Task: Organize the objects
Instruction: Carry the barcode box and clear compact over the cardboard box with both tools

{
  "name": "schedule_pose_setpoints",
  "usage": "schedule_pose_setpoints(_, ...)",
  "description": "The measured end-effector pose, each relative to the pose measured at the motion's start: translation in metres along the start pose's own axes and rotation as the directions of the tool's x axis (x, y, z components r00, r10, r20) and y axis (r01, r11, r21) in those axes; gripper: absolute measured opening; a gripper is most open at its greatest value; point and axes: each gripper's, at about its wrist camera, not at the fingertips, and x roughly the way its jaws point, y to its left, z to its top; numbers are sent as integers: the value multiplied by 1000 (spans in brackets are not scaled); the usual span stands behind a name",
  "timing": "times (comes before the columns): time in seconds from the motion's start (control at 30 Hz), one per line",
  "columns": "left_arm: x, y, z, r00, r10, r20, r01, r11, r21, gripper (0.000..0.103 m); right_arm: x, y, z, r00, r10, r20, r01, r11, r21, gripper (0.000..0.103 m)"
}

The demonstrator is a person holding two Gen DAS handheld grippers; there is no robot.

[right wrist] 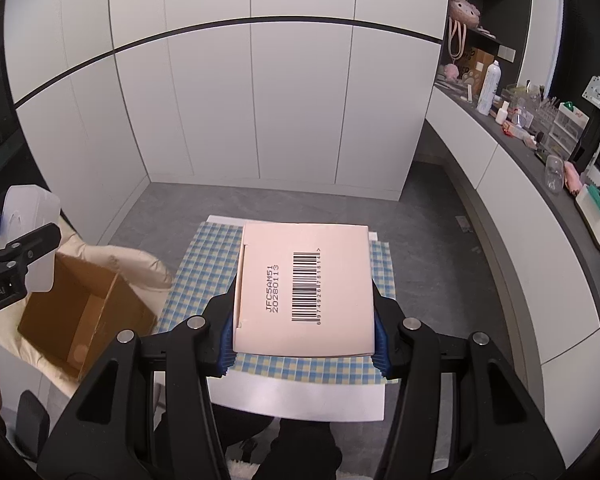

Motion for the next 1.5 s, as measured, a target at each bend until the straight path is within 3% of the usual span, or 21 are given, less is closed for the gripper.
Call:
schedule_pose_setpoints(0.37, -35, 1, -60, 999, -46, 20, 46, 999, -8, 83, -21, 4, -71, 999, 45, -22, -45, 999, 19, 54)
schedule_pose_setpoints(0.5, -41, -3, -83, 999, -23, 25, 23, 999, 24, 83, -27, 7, -97, 998, 57, -32, -57, 998, 21, 54)
schedule_pose_setpoints(1.17, -41, 17, -183, 996, -32, -78, 30, 999, -29, 83, -33, -4, -217, 989, 49, -137, -33, 993, 113, 54)
schedule_pose_setpoints(1.37, -37, 28, -214, 992, -14, -128, 8, 999, -47, 83, -39, -9, -237, 987, 45, -152, -29, 994, 106, 54)
schedule_pose_setpoints(1.5, -30, 37, -216, 990, -9, -143, -1, 997, -76, 83, -41, -12, -241, 987, 46, -152, -30, 994, 104, 54)
